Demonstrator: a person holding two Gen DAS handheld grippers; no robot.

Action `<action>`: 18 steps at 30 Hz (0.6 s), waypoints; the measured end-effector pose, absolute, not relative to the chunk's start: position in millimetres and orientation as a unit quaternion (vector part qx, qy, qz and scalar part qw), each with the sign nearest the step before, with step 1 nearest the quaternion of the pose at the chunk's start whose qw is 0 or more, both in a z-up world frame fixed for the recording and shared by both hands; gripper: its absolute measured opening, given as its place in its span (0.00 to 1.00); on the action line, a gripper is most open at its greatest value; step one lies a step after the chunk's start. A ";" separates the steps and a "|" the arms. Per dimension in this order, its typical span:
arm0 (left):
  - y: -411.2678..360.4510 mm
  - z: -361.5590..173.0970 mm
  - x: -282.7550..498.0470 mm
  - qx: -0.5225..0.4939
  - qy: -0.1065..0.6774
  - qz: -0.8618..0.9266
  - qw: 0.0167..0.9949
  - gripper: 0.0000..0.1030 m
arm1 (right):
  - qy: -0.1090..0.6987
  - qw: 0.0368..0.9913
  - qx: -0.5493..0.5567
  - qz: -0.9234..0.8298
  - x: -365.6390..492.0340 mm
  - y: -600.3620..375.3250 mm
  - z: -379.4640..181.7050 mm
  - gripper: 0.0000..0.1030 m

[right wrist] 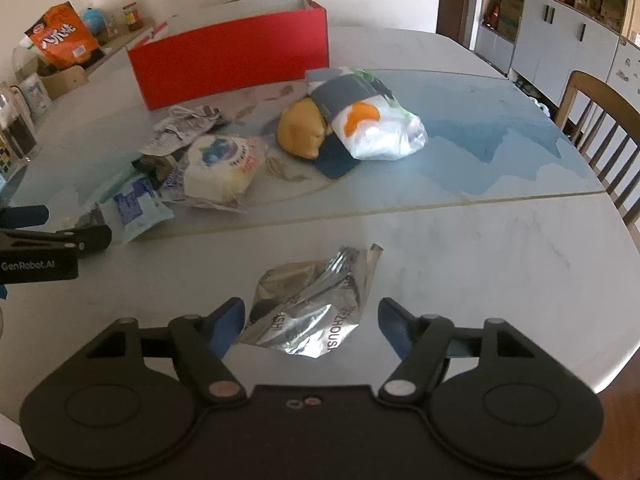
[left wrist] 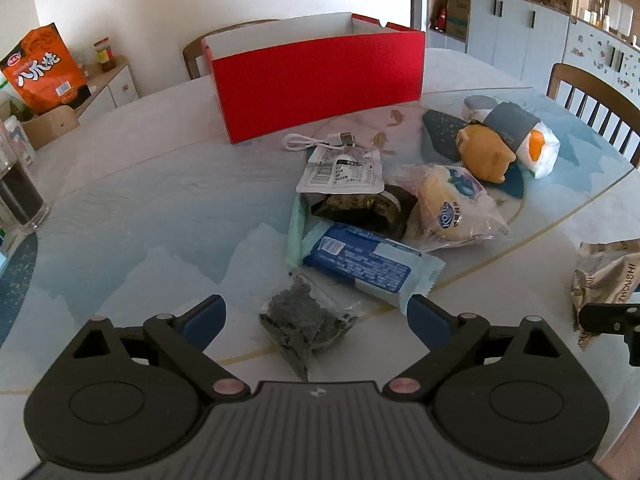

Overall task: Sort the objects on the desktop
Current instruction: 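Grasp the dark seaweed packet with the left tool while the right tool grasps the silver foil wrapper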

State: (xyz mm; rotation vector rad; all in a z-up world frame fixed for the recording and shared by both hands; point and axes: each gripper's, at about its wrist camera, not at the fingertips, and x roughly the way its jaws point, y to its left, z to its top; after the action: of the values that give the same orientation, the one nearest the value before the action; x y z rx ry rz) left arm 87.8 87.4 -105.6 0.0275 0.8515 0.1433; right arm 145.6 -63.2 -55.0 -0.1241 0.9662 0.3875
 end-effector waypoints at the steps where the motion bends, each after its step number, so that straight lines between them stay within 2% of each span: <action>1: 87.9 -107.5 89.5 0.014 0.415 0.068 0.907 0.92 | 0.462 0.865 -0.061 0.183 146.4 -62.0 -56.0 0.71; 4: 90.5 -113.0 92.9 0.010 0.420 0.065 0.905 0.89 | 0.466 0.864 -0.064 0.181 147.8 -60.2 -58.0 0.68; 7: 93.1 -117.3 94.9 0.006 0.425 0.063 0.903 0.77 | 0.467 0.863 -0.068 0.178 149.1 -59.1 -59.0 0.60; 12: 97.4 -120.9 94.4 -0.003 0.430 0.067 0.900 0.66 | 0.467 0.864 -0.068 0.176 150.9 -58.3 -59.2 0.60; 18: 98.0 -120.6 93.4 0.004 0.429 0.077 0.900 0.53 | 0.466 0.864 -0.067 0.177 150.6 -58.6 -58.3 0.54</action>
State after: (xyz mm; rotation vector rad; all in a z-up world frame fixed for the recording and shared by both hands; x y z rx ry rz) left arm 93.4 98.0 -120.6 0.0091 0.8877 0.1599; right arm 150.6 -58.6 -58.3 -0.1396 0.9759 0.3717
